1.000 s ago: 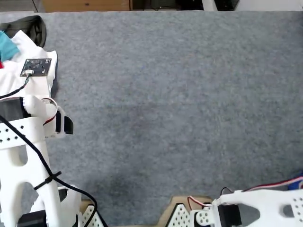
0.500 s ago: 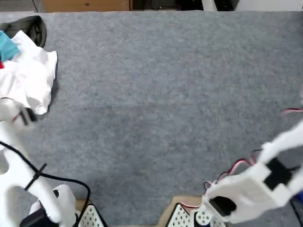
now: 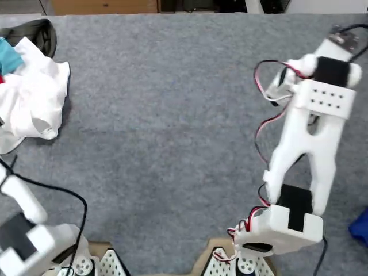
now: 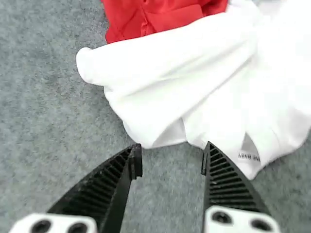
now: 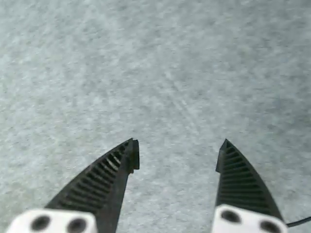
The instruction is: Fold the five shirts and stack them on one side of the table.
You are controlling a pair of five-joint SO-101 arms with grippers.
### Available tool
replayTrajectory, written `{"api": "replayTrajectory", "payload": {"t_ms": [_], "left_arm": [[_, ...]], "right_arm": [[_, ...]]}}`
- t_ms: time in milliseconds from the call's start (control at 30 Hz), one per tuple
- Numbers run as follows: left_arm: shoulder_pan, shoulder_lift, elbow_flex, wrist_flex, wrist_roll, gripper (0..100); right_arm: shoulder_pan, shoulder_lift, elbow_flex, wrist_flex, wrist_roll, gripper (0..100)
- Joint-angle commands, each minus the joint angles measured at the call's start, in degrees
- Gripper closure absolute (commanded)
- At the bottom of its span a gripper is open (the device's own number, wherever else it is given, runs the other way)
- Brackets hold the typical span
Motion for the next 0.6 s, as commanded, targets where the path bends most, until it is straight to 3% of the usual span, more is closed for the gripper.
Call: {"api": "replayTrajectory", "payload": {"t_ms": [0, 367, 567], "left_arm": [[0.35, 7.78, -9.67, -0.97, 2.37, 79], [1.23, 32.31, -27.34, 2.29, 4.57, 80], [1.32, 39.16, -34.99, 7.56, 5.10, 93]], "right_arm": [[-3.03, -3.47, 0.22, -0.88, -2.11, 73.1], [-3.91, -3.47, 0.66, -0.62, -3.43, 73.1], [-3.91, -3.47, 0.66, -0.53, -3.43, 73.1]]}}
